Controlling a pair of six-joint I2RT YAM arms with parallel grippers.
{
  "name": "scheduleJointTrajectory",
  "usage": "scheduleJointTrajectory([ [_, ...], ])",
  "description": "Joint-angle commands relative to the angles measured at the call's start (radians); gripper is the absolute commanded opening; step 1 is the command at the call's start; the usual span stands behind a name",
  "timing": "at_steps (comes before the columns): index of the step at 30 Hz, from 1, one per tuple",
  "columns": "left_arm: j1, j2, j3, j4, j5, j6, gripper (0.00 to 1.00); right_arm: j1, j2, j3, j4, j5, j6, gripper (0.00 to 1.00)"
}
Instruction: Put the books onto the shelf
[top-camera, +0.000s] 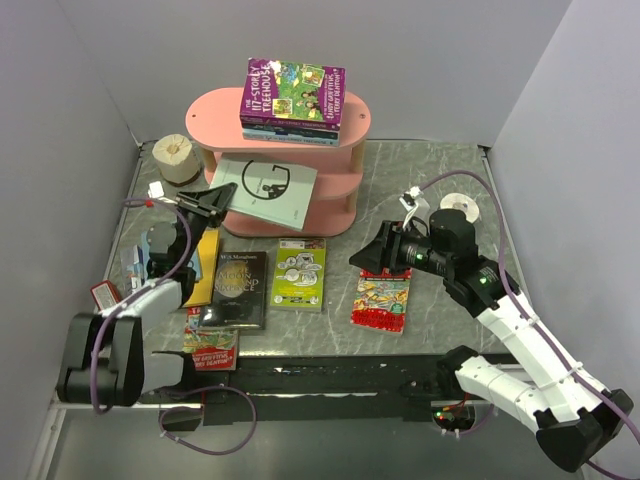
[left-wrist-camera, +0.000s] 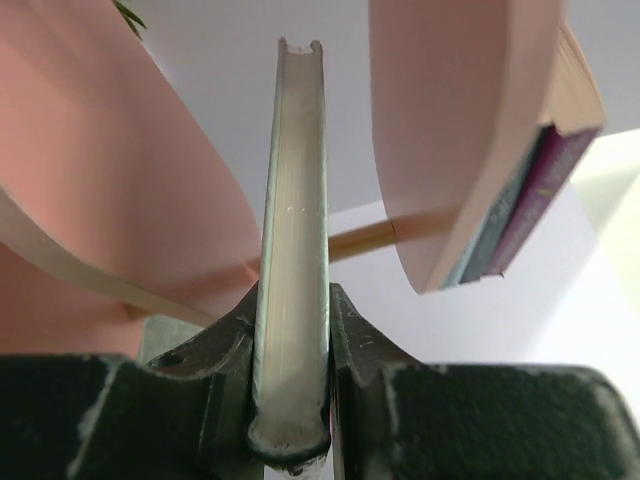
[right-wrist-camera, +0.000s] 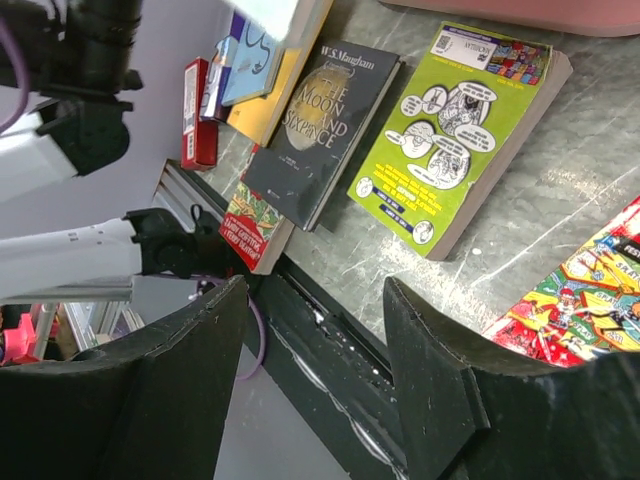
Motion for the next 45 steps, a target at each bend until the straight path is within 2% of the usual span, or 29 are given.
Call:
scheduleJointTrajectory([
  [1,0.003,0.072,0.066,0.345,-0.082,-0.096,0.01,-0.005,-0.004,0.005,0.061,0.012,-0.001,0.63],
  [8,-0.002,0.221,0.113,0.397,-0.139,-0.122,0.01,-0.005,0.016,-0.018,0.099,-0.004,0.025,0.63],
  [15,-0.029,0.287,0.208,0.308,-0.171,-0.126,0.02,-0.005,0.073,-0.016,0.165,-0.016,0.059,0.62],
  [16,-0.031,0.290,0.234,0.284,-0.164,-0.112,0.04,-0.006,0.079,-0.015,0.183,-0.019,0.062,0.62],
  [18,-0.034,0.293,0.256,0.241,-0.141,-0.101,0.16,-0.006,0.108,-0.004,0.200,-0.025,0.071,0.62],
  [20,-0.034,0.290,0.284,0.163,-0.102,-0.083,0.35,-0.005,0.138,0.005,0.223,-0.033,0.077,0.62],
  [23,-0.034,0.270,0.301,0.034,-0.067,-0.047,0.51,-0.005,0.169,0.013,0.249,-0.050,0.091,0.62],
  [27,-0.040,0.236,0.319,-0.117,-0.055,0.022,0.62,-0.003,0.183,0.007,0.272,-0.056,0.103,0.62],
  [29,-0.043,0.226,0.330,-0.213,-0.036,0.051,0.66,-0.003,0.189,0.005,0.278,-0.056,0.106,0.62],
  [35,-0.045,0.227,0.419,-0.509,0.042,0.149,0.68,-0.003,0.211,0.002,0.298,-0.064,0.114,0.62],
  [38,-0.043,0.242,0.483,-0.676,0.076,0.227,0.69,-0.003,0.215,0.000,0.303,-0.068,0.117,0.61],
  [39,-0.042,0.249,0.527,-0.780,0.086,0.277,0.69,-0.003,0.215,0.000,0.303,-0.068,0.116,0.62],
  [45,-0.042,0.269,0.641,-1.071,0.059,0.420,0.70,-0.003,0.203,-0.004,0.275,-0.047,0.096,0.62],
])
